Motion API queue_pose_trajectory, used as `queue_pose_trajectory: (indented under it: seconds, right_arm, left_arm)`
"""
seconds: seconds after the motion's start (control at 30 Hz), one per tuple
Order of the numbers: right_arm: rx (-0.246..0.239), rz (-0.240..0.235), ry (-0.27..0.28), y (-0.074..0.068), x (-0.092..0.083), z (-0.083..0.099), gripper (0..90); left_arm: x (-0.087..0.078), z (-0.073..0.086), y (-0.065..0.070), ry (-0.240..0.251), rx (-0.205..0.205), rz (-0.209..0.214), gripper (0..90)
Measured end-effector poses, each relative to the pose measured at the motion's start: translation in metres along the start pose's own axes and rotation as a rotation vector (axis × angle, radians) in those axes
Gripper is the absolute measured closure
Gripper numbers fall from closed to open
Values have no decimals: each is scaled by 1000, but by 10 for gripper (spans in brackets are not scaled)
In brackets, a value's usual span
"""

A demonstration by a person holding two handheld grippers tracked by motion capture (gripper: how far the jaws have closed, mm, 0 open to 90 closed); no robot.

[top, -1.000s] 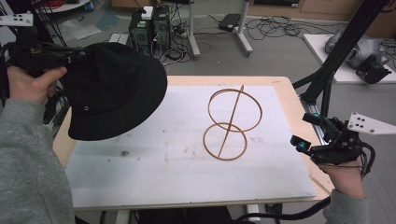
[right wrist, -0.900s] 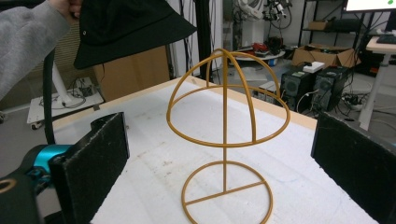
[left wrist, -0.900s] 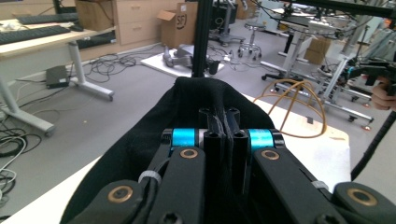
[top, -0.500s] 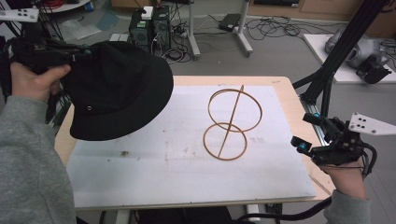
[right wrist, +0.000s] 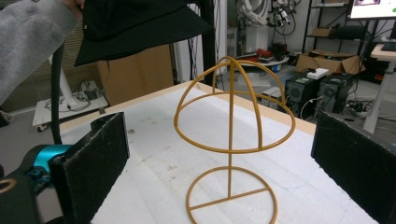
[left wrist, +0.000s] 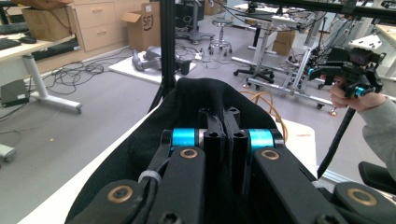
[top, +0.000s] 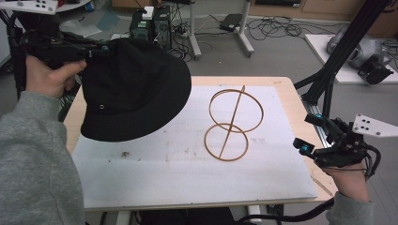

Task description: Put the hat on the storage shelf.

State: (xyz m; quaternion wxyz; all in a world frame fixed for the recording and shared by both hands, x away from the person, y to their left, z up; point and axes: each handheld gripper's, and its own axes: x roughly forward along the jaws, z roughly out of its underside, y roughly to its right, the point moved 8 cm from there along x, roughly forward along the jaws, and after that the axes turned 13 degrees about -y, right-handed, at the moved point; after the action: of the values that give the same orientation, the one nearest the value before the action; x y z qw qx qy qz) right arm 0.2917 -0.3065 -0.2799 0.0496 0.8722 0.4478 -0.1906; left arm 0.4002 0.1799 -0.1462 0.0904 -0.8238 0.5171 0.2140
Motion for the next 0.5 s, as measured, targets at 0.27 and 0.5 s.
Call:
queue_pose_trajectory:
  seconds: [0.27, 0.5]
  right_arm:
    - [-10, 0, 0, -5, -4, 1, 33]
    - [1, 11, -3, -4, -8, 4, 33]
  left_arm:
    - [26, -18, 12, -5, 20, 24, 884]
    - [49, -35, 18, -13, 35, 43, 884]
